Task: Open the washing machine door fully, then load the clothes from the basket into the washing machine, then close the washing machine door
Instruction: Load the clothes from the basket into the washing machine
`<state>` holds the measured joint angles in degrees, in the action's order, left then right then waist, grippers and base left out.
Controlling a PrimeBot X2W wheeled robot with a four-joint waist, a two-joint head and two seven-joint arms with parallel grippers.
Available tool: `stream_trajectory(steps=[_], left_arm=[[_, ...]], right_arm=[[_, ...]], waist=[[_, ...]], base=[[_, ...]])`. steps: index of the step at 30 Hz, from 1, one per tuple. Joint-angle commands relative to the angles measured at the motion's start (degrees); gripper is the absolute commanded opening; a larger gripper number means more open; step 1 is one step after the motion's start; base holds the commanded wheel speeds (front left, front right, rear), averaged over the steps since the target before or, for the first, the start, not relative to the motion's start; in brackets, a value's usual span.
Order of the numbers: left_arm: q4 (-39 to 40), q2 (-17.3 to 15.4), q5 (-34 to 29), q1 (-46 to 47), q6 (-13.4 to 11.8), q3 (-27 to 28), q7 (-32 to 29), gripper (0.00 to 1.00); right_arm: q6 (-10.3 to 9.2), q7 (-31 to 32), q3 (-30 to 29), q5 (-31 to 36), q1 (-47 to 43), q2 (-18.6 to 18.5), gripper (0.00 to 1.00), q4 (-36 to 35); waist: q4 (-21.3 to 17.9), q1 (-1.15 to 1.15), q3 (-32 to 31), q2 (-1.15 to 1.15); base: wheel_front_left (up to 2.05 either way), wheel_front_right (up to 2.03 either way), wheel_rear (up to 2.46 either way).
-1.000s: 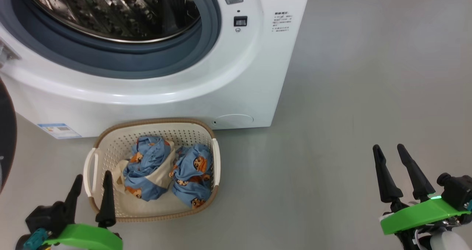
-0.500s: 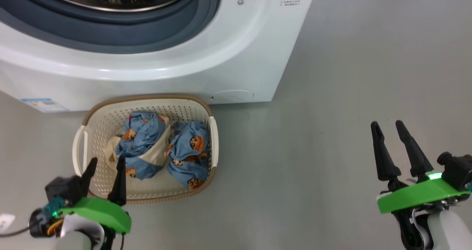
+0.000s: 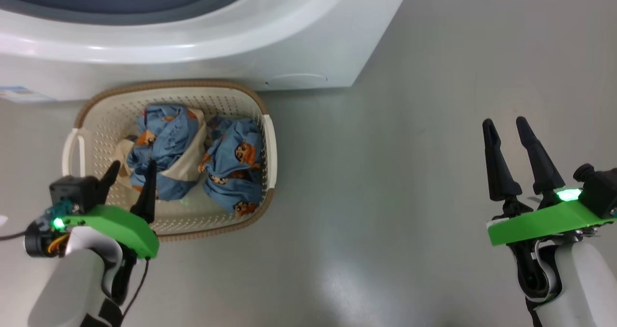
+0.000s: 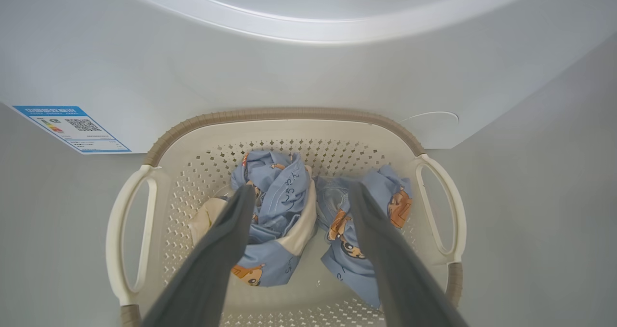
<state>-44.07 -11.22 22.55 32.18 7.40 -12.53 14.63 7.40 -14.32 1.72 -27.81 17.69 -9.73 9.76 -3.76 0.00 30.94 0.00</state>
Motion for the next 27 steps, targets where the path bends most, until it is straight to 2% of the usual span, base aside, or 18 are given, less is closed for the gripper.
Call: stream_trajectory(steps=[1,15,27], left_arm=[[-0.1,-2.5,0.4,1.2,0.1,1.1,0.4,1.0],[-11.1,-4.3,3.1,11.8,0.1,-5.0,0.4,1.0],[-15.8,-4.9,5.3,18.8,0.1,-10.5,0.4,1.0]], right_arm=[[0.09,-0.7,1.4,0.6,0.2,-0.1,1.0,-1.5],[0.09,-0.7,1.4,0.8,4.4,0.5,1.0,-2.1],[0.09,-0.7,2.0,0.9,7.0,0.0,1.0,-1.9]], waist=[[-0.7,0.0,2.7,0.0],[-1.1,0.0,10.8,0.0],[-0.1,0.0,16.4,0.0]], base=[[0.0,0.0,0.0],[0.0,0.0,0.0],[0.0,0.0,0.0]])
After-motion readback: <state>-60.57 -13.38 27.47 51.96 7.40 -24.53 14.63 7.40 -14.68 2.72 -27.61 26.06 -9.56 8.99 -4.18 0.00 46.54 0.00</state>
